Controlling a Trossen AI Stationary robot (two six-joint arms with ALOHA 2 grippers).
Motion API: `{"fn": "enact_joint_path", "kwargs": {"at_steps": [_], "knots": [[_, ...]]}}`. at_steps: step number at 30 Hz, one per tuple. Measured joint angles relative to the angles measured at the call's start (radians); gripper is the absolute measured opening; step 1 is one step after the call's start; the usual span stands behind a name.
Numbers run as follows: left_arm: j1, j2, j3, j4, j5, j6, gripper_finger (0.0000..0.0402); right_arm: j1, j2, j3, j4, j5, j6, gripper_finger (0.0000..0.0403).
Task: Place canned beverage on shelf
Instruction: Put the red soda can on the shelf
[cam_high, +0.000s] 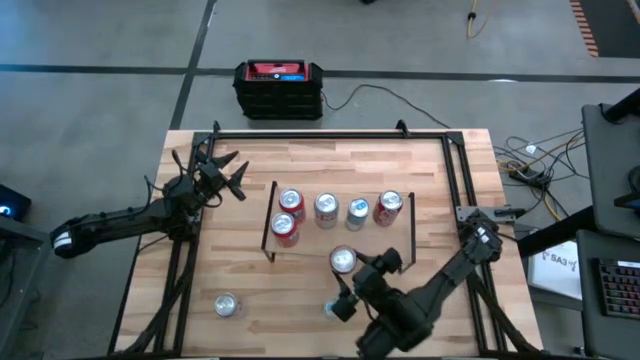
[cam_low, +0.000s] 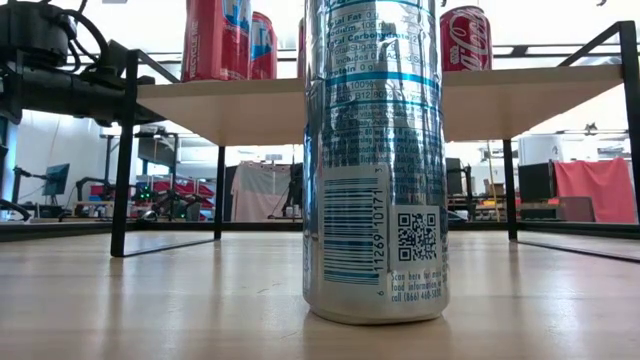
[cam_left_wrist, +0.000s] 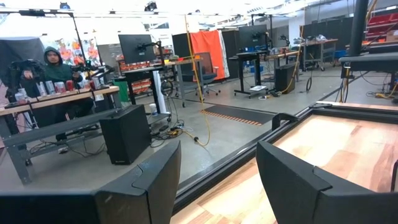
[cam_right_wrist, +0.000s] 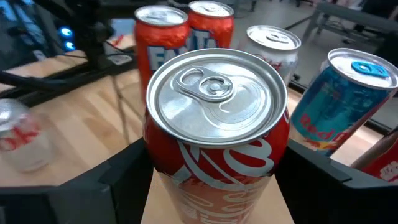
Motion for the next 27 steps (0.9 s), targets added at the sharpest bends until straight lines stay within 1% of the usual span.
{"fn": "enact_joint_path", "kwargs": {"at_steps": [5,11,19,22,27], "knots": [[0.000,0.000,0.000,0.000,0.000,0.000,0.0195,-0.025,0.002,-0.036,0.000,0.006,0.028,0.0275],[0.000,0.000,0.000,0.000,0.000,0.000,0.0195,-0.030,0.002,-0.067,0.000,0.065,0.090,0.0275],[0.000,0.000,0.000,0.000,0.000,0.000,0.0195,-0.040,0.002,-0.145,0.002,0.094,0.198,0.0275],[0.000,0.000,0.000,0.000,0.000,0.000,0.0195,-0.040,0.003,-0.175,0.001,0.127,0.243,0.0275],[0.000,0.000,0.000,0.000,0.000,0.000,0.0195,-0.043,0.003,-0.190,0.001,0.139,0.290,0.0275]]}}
